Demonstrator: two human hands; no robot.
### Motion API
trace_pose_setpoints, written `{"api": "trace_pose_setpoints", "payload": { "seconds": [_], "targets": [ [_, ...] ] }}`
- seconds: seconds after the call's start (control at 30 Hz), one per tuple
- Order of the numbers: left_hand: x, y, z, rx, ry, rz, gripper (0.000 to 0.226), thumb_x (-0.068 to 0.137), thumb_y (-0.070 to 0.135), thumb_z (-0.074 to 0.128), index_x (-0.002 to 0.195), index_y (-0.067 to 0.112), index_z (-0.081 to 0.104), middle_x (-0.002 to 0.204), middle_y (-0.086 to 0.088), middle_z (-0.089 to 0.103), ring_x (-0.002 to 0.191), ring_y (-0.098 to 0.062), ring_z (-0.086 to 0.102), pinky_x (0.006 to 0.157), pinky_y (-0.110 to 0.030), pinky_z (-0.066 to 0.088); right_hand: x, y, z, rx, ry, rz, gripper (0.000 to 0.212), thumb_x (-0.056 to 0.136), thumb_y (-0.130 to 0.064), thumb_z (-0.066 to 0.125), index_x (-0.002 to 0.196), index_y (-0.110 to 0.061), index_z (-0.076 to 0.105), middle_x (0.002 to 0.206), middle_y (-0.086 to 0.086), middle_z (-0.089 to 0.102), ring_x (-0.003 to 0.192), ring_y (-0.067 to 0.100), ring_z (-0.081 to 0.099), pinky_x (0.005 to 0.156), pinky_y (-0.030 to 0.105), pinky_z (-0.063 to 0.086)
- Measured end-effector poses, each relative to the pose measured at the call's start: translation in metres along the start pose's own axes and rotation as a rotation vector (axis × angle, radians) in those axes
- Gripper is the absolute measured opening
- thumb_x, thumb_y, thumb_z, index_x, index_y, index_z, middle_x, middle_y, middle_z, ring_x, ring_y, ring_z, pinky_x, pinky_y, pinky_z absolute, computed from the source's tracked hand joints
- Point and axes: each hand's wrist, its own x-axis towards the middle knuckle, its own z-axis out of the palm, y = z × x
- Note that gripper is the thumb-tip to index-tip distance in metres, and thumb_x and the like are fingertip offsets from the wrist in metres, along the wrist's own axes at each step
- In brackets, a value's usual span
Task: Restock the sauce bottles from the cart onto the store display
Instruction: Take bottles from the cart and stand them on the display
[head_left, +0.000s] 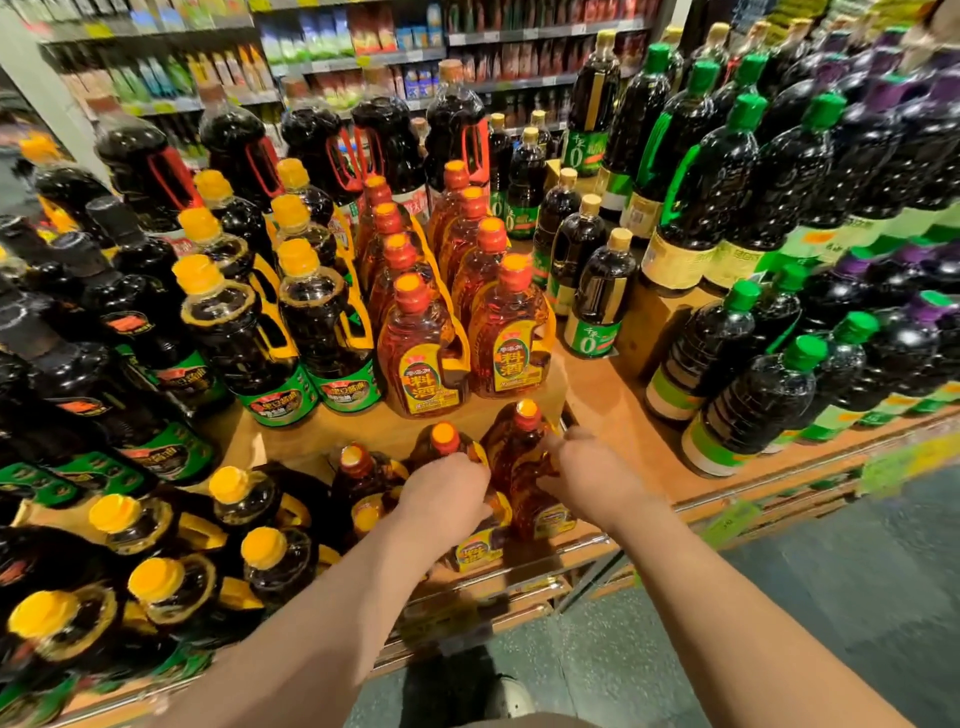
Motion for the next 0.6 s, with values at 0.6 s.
{"api": "trace_pose_setpoints", "payload": {
  "seconds": [0.6],
  "targets": [
    [0.015, 0.009, 0.013, -0.049, -0.086, -0.028, 0.055, 0.091, 0.038, 0.063, 0.138, 0.014, 0.047, 0.125, -0.012, 0.060, 0.108, -0.030, 0.060, 0.085, -0.037, 0.050, -0.003, 0.034, -0.005, 0.096, -0.055, 0.043, 0.037, 0.086, -0.018, 0.066, 0.122, -0.019, 0.059, 0.124, 0.011, 0.048, 0.104, 0.028, 0.058, 0.087, 0.027, 0.046]
  ]
}}
